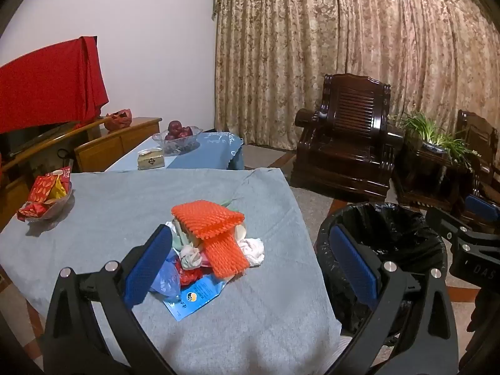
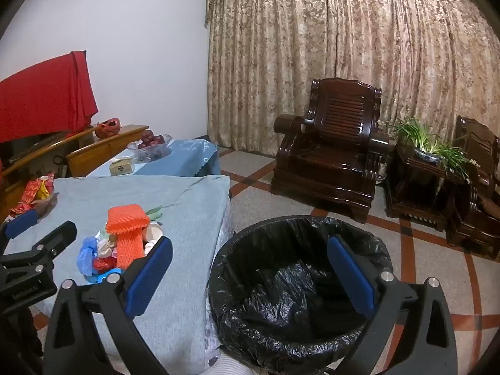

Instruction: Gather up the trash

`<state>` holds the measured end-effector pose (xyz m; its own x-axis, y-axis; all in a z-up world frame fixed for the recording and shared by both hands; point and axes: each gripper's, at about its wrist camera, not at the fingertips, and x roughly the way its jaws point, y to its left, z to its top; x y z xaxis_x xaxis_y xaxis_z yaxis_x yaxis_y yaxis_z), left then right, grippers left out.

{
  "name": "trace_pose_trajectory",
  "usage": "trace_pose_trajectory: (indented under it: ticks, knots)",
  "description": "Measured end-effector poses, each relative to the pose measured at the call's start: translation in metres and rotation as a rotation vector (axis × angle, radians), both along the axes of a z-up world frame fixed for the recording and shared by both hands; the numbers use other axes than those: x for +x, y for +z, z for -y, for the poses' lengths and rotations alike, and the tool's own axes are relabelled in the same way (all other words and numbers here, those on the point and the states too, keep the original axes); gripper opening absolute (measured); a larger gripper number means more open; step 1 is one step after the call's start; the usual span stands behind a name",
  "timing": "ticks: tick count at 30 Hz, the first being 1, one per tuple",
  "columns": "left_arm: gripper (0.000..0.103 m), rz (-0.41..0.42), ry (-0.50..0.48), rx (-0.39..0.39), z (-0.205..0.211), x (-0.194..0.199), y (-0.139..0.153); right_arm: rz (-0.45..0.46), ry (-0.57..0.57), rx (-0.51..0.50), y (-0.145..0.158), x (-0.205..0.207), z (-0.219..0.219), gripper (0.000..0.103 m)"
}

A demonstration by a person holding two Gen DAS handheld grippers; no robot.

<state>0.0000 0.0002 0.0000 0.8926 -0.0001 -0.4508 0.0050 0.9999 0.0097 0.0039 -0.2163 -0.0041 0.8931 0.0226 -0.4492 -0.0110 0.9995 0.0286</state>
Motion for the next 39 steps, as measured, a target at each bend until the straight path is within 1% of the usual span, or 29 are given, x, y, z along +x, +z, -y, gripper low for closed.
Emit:
trace_pose_trajectory:
  ticks: [39]
  knots:
    - [0.098, 0.006, -0.001, 0.005, 0.0003, -0.0003, 0.0001, -0.003, -0.001, -0.001, -0.0018, 0.0024, 0.0002, 0.097]
